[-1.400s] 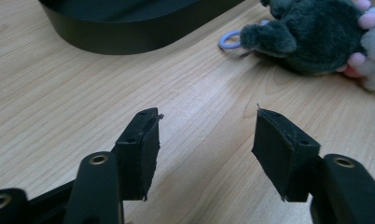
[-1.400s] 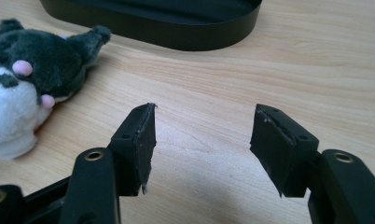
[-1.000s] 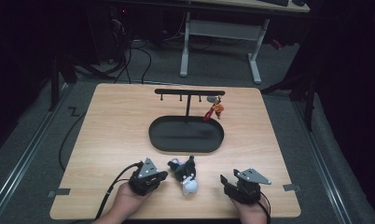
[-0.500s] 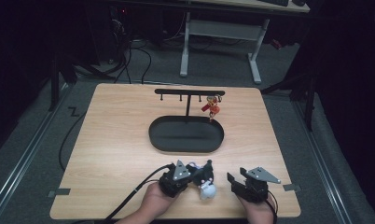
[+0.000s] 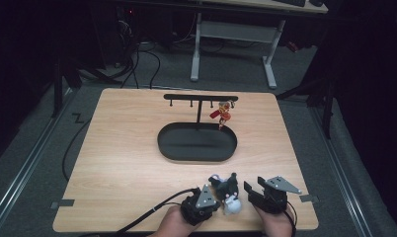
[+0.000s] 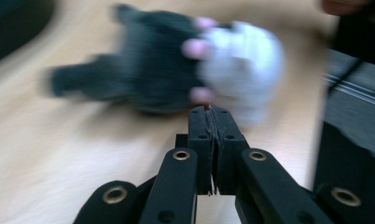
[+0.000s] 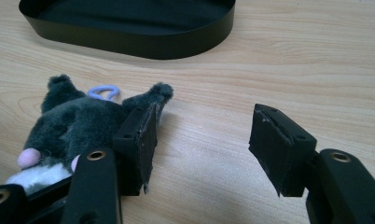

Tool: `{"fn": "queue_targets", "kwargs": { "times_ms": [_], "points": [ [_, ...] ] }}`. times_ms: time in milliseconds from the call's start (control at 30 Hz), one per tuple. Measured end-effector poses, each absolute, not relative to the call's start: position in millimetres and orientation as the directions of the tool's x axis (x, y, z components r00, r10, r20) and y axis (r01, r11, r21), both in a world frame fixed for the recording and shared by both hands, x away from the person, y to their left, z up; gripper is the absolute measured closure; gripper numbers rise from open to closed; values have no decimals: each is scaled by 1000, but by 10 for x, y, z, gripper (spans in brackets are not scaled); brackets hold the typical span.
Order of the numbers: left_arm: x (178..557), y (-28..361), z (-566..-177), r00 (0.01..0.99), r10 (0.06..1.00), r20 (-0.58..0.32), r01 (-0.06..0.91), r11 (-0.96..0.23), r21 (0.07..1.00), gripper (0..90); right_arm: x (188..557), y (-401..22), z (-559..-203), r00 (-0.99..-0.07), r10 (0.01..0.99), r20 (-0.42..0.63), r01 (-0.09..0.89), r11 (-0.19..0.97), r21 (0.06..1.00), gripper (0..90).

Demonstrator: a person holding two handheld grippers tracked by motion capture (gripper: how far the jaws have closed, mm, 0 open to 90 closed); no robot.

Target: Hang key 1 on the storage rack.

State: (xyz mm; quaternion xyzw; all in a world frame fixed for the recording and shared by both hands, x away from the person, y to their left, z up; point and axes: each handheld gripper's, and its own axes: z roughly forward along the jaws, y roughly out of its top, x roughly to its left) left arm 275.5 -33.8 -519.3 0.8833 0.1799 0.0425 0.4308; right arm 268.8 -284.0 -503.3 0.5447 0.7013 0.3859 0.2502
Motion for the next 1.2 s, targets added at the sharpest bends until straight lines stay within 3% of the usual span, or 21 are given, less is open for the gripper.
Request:
{"fn": "queue_targets", "kwargs": {
  "times_ms": [300,467,600,633,700,733,933,1067,1200],
  "points": [
    [2970,-679,-5193,928,369,-37,267,-593,760,888,2668,-2963,-4997,-236,970,59,555,85,827,416],
    [2969,-546,-5188,927,372,-47,272,-581,767,797,2663,-3029,-5018,-219,973,70,563,67,824,416],
    [3031,-163,-5173,903,428,-37,295,-557,777,715,2661,-3022,-5025,-228,971,75,567,70,821,417],
    [3097,103,-5145,882,471,-8,302,-552,777,699,2661,-3012,-5028,-231,971,66,565,78,822,419],
    [3135,247,-5130,869,495,9,303,-547,780,652,2661,-3003,-5029,-229,972,59,566,84,820,430],
    [3203,542,-5099,833,549,64,302,-550,779,635,2663,-3001,-5032,-231,971,54,567,89,819,436],
    [3386,1323,-5081,726,680,102,373,-514,773,583,2686,-2995,-5067,-232,972,47,581,99,808,460],
    [3458,1694,-5191,667,743,49,437,-444,782,545,2693,-2987,-5083,-236,971,31,591,118,798,486],
    [3550,1783,-5216,647,762,24,466,-420,779,494,2679,-2988,-5076,-219,976,19,580,115,806,498]
  ]
}}
